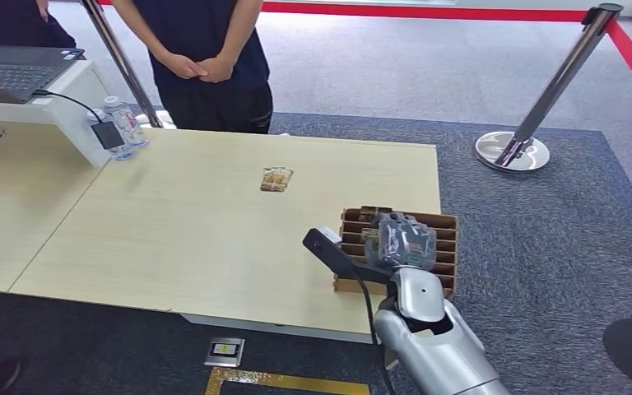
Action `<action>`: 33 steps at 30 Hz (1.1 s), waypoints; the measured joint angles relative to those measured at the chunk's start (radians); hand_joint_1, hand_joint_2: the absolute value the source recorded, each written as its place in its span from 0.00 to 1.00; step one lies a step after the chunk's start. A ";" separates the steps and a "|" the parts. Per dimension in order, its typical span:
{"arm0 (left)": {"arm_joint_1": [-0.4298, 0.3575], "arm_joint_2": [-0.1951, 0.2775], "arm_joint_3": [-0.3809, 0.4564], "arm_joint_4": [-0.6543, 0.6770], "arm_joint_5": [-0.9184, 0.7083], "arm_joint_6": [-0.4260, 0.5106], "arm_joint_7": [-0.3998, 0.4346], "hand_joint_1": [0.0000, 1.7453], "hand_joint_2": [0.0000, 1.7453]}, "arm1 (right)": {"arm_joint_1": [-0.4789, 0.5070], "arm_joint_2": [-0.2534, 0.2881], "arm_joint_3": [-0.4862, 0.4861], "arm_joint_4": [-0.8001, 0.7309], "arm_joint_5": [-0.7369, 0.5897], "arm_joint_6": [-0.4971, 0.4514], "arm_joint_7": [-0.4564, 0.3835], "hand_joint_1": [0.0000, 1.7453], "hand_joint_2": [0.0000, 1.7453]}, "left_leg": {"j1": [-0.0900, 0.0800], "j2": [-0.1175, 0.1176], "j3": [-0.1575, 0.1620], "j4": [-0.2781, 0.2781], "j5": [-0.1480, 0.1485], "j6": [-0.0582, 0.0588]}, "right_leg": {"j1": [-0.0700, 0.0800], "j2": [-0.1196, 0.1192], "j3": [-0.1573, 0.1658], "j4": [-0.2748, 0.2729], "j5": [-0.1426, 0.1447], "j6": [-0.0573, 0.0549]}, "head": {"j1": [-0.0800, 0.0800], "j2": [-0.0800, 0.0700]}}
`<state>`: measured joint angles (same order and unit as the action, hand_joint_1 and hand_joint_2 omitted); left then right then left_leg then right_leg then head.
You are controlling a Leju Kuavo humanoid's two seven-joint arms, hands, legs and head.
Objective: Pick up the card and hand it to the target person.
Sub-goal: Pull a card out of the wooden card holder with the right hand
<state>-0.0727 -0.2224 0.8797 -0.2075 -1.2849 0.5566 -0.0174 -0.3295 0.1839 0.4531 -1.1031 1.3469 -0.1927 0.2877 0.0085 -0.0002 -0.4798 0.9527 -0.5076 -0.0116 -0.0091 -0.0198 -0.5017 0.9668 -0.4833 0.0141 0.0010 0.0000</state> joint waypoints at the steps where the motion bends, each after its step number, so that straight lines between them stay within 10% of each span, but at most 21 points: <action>1: 0.000 0.000 0.000 0.000 0.000 0.000 0.001 0.00 1.00 | -0.001 0.000 0.000 0.003 0.000 0.000 0.000 0.47 1.00 | 0.000 0.000 0.000 0.000 0.000 0.000 | 0.000 0.000 0.000 0.000 0.000 0.000 | 0.000 0.000; 33: 0.000 0.000 -0.001 0.000 -0.009 -0.003 0.006 0.00 1.00 | -0.009 0.009 -0.003 0.027 0.006 -0.015 0.007 0.58 1.00 | 0.000 0.000 0.000 0.000 0.000 0.000 | 0.000 0.000 0.000 0.000 0.000 0.000 | 0.000 0.000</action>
<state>-0.0729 -0.2224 0.8785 -0.2075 -1.2943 0.5535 -0.0118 -0.3381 0.1925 0.4503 -1.0758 1.3527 -0.2079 0.2949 0.0085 -0.0002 -0.4798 0.9527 -0.5073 -0.0119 -0.0091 -0.0198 -0.5019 0.9668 -0.4833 0.0141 0.0011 0.0000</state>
